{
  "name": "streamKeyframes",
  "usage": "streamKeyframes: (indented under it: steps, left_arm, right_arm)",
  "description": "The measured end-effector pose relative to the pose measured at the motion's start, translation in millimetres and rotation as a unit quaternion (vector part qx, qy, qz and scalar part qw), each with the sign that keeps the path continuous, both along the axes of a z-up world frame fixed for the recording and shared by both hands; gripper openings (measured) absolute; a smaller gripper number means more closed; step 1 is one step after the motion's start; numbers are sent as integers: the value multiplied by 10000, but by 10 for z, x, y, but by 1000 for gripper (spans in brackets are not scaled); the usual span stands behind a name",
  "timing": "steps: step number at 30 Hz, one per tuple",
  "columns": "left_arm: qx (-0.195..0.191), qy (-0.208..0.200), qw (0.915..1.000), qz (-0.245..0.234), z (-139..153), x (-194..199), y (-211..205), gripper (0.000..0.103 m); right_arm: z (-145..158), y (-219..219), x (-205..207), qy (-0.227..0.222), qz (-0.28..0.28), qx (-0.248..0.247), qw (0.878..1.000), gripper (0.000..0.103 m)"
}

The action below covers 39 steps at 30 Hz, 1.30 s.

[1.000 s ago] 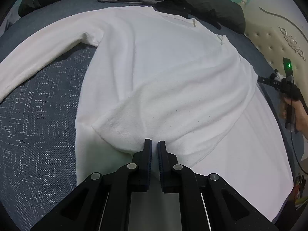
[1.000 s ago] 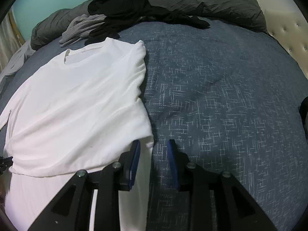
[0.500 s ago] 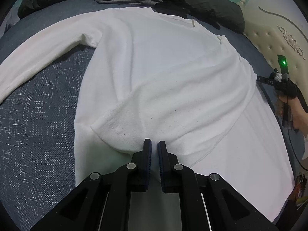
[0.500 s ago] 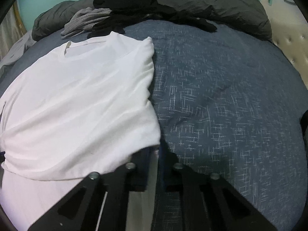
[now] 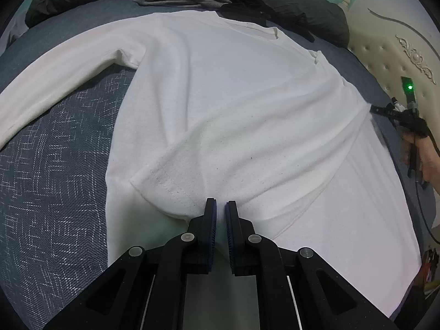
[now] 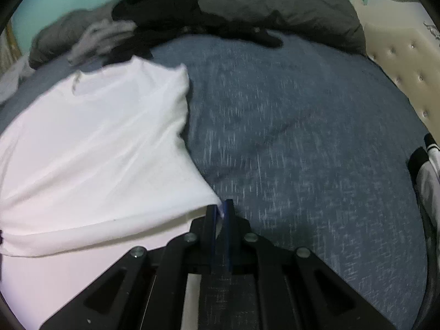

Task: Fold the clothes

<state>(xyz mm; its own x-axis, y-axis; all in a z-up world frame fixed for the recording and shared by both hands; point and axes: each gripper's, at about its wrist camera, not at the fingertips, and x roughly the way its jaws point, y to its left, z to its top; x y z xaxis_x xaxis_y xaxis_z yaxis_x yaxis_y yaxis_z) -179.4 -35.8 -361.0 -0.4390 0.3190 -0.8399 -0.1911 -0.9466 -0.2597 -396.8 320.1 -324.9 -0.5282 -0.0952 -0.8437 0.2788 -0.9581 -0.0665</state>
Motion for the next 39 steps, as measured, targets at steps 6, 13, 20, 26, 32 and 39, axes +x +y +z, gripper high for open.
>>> streamKeyframes:
  steps: [6, 13, 20, 26, 32, 39]
  left_arm:
    - [-30, -1, 10000, -13, 4, -38, 22, 7]
    - [-109, 15, 9999, -26, 8, -67, 86, 7]
    - [-89, 44, 10000, -9, 15, -24, 55, 7]
    - [-41, 39, 10000, 11, 18, 14, 25, 7]
    - [-88, 68, 9999, -16, 23, 17, 47, 7]
    - [-110, 103, 9999, -55, 18, 48, 29, 7]
  right_arm:
    - [-60, 75, -4, -195, 5, -344, 9992, 5]
    - [147, 434, 18, -453, -25, -644, 9969, 9]
    - [620, 136, -407, -63, 103, -1059, 9943, 15]
    - [633, -429, -1051, -160, 31, -1044, 9944, 38]
    - [551, -732, -1523, -247, -98, -631, 9976, 41]
    - [256, -909, -1828, -521, -227, -431, 9975, 33]
